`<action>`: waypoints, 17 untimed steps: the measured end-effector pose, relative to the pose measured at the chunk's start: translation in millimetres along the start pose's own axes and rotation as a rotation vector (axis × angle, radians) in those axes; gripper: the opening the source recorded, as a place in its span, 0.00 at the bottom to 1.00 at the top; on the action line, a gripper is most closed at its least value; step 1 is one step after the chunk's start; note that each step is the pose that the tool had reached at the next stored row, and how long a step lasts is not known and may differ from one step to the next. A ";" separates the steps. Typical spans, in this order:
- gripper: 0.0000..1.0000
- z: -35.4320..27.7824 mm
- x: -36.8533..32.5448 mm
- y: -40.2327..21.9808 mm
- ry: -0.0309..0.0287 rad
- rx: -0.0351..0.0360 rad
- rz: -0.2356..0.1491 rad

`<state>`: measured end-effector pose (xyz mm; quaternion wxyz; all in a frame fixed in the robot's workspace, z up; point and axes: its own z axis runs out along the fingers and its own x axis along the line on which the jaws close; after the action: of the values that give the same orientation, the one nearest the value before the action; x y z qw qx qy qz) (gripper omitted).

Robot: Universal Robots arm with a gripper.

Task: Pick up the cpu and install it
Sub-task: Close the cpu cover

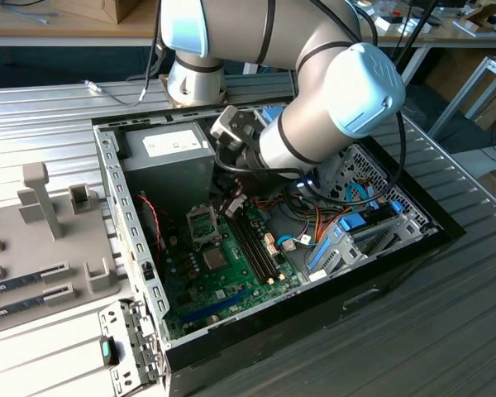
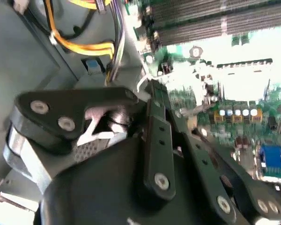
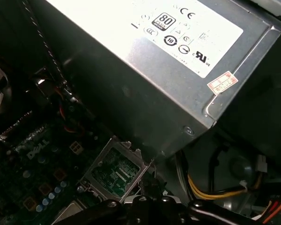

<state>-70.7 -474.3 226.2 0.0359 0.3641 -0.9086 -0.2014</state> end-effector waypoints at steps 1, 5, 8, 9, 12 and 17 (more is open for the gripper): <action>0.11 -0.4 0.5 -0.3 -0.0035 -0.0040 -0.001; 0.11 -0.8 0.1 -1.2 -0.0074 -0.0096 -0.002; 0.11 0.1 -2.7 -2.9 -0.0150 -0.0228 -0.004; 0.11 1.2 -4.1 -2.2 -0.0196 -0.0285 -0.006; 0.11 4.3 -7.2 -1.6 -0.0253 -0.0356 -0.007; 0.11 14.6 -13.5 -5.5 -0.0254 -0.0369 -0.005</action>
<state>-60.3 -463.8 211.8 0.0306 0.3631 -0.9042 -0.2229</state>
